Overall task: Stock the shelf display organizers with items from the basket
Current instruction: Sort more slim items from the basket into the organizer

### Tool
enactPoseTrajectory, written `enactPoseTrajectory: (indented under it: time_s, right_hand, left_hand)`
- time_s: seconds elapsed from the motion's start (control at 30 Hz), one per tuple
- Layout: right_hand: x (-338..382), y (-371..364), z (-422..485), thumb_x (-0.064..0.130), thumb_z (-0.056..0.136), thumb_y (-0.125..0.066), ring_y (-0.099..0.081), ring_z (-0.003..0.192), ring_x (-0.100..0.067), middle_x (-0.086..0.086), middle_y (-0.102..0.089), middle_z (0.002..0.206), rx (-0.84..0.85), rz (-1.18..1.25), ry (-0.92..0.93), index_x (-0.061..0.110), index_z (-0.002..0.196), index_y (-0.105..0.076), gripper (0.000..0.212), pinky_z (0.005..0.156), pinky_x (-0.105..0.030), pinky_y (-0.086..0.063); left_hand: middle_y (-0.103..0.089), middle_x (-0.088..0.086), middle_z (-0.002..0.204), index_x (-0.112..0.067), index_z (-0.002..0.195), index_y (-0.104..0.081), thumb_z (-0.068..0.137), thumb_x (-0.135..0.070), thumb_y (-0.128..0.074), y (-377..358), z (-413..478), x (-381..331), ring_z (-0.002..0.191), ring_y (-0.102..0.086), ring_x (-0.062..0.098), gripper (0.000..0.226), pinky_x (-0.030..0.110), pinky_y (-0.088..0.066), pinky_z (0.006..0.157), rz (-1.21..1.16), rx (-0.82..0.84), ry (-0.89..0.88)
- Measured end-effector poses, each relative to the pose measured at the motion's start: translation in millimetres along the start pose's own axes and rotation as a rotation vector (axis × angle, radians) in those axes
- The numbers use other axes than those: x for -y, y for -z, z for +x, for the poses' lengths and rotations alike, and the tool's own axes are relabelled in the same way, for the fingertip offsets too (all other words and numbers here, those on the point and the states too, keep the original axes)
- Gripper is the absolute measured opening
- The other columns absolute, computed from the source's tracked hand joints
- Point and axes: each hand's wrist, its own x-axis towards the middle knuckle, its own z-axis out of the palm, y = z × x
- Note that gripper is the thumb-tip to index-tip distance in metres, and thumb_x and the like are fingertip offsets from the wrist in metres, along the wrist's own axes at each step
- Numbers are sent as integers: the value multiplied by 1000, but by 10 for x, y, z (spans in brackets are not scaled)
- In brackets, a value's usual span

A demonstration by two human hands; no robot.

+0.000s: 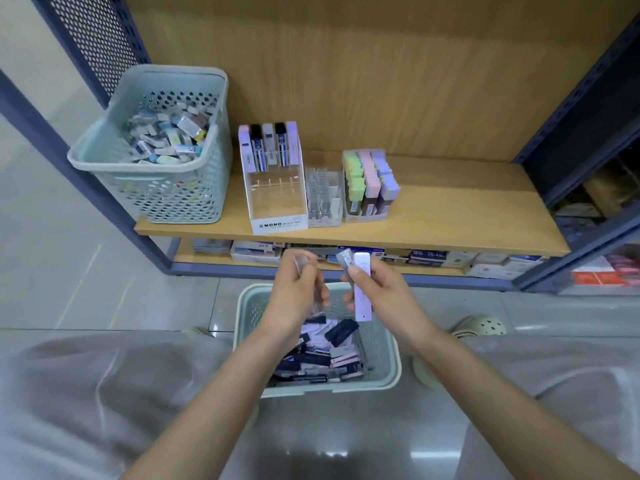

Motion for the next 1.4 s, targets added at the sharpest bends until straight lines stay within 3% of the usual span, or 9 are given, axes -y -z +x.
enactPoseTrajectory:
  time_s: [0.13, 0.4, 0.5, 0.63, 0.87, 0.97, 1.1, 1.2, 1.4]
  right_hand:
    - [116, -129, 124, 17, 94, -53, -61, 81, -11, -3, -66, 88, -40, 91, 20, 6, 102, -63, 17, 79, -24, -48]
    - [341, -292, 342, 21, 87, -64, -62, 76, -13, -14, -70, 89, -41, 25, 96, 12, 89, -66, 10, 74, -32, -51]
    - [439, -216, 484, 24, 89, -60, -65, 80, -4, 5, -72, 90, 49, -1, 81, 17, 86, -67, 11, 77, -19, -51]
    - [549, -41, 713, 23, 94, -52, -66, 62, -8, 4, -68, 80, 63, 28, 16, 13, 95, -60, 13, 66, -26, -58]
    - [516, 388, 1476, 10, 100, -36, -46, 57, -10, -2, -44, 74, 39, -587, -24, 9, 124, -48, 27, 42, -6, -37]
    - [550, 490, 1801, 8, 95, -50, -56, 49, -4, -7, -58, 80, -65, -690, 85, 3, 123, -50, 28, 51, -15, -48]
    - [565, 525, 2267, 10, 90, -61, -61, 78, -26, -12, -60, 99, -175, -938, 269, 5, 99, -63, 11, 74, -29, -47]
    - [540, 491, 2555, -3, 94, -47, -55, 101, -31, -14, -51, 113, -114, -1123, 309, 5, 116, -59, 27, 89, -37, -45]
    - [543, 422, 2857, 12, 94, -53, -60, 103, -30, -10, -66, 110, -17, -1247, 308, 11, 117, -56, 23, 79, -35, -48]
  left_hand:
    - [-45, 4, 59, -11, 95, -47, 97, -25, -47, 101, -57, -47, 42, -38, 10, 14, 21, -33, 42, 111, 100, -38]
    - [-42, -8, 53, -11, 90, -53, 90, -16, -60, 267, 110, -189, 39, -33, 5, 9, 20, -29, 38, 190, 101, -95]
    - [-40, -5, 56, -9, 97, -53, 94, -17, -55, 331, 202, -282, 40, -33, 5, 8, 16, -29, 36, 182, 24, -119]
    - [-38, -1, 60, -17, 86, -47, 95, -19, -53, 401, 399, -404, 45, -31, 9, 11, 19, -29, 40, 159, -48, -181]
    - [-39, 4, 68, -15, 88, -47, 94, -23, -54, 438, 792, -534, 52, -34, 13, 12, 21, -33, 44, 156, -108, -200]
    - [-38, 2, 65, -17, 86, -46, 93, -21, -56, 447, 972, -541, 54, -34, 14, 12, 20, -34, 44, 162, -147, -210]
    - [-37, 3, 64, -17, 84, -46, 92, -22, -57, 467, 1176, -535, 52, -33, 15, 14, 19, -33, 40, 178, -180, -203]
    - [-38, 2, 64, -19, 82, -45, 92, -22, -57, 463, 1312, -522, 50, -34, 15, 15, 20, -34, 40, 177, -199, -184]
    - [-40, 0, 61, -19, 76, -46, 89, -22, -61, 396, 1533, -456, 55, -35, 17, 19, 29, -34, 51, 169, -195, -224]
